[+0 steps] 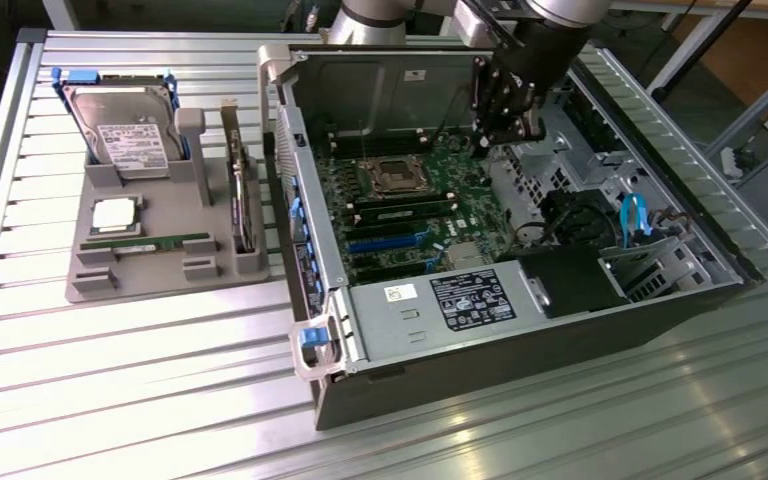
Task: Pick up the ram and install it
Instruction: 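Press down the ram until it locks into place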
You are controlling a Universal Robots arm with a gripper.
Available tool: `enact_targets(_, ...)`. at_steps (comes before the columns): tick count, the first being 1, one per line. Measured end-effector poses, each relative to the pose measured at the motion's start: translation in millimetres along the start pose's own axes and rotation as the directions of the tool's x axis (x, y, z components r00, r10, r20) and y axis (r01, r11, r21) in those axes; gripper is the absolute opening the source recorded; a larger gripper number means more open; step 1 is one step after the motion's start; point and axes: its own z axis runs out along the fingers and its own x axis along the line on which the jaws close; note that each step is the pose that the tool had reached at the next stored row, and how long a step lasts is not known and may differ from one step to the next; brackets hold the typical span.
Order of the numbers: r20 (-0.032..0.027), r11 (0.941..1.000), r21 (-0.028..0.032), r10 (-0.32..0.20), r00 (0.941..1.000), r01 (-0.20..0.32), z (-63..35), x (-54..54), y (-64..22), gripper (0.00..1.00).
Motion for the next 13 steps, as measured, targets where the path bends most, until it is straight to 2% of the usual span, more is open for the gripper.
enact_targets(10,0.0001,1.0000,0.0000,0.000,1.0000,0.000,0.0,0.0,0.3,0.09)
enact_targets(12,0.0004,1.0000,0.0002,0.000,1.0000,0.000,0.2,0.1,3.1,0.09)
enact_targets(13,0.0006,1.0000,0.0020,0.000,1.0000,0.000,0.6,0.0,12.0,0.09)
